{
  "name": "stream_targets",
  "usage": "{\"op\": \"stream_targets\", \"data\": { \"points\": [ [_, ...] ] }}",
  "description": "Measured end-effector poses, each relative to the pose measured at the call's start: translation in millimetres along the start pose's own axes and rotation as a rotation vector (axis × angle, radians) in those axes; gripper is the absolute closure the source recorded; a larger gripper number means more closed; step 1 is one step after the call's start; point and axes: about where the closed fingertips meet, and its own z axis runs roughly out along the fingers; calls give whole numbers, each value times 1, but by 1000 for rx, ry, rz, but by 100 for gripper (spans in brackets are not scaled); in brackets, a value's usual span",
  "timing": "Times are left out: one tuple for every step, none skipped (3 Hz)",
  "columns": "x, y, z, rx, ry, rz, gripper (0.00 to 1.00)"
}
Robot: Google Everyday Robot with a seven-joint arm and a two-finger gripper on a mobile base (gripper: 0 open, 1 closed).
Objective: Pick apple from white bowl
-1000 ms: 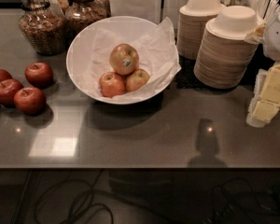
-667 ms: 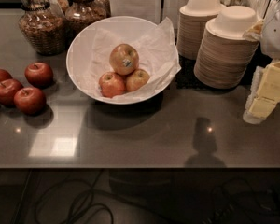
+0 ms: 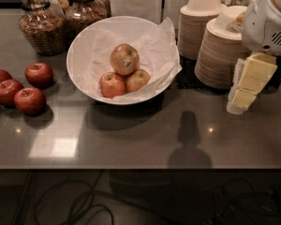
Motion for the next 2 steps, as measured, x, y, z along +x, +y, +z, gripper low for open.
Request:
{"op": "stream_targets", "data": {
  "points": [
    [-34, -10, 21, -7, -77, -25, 0],
    [-100, -20, 38, -44, -214, -84, 0]
  ]
}}
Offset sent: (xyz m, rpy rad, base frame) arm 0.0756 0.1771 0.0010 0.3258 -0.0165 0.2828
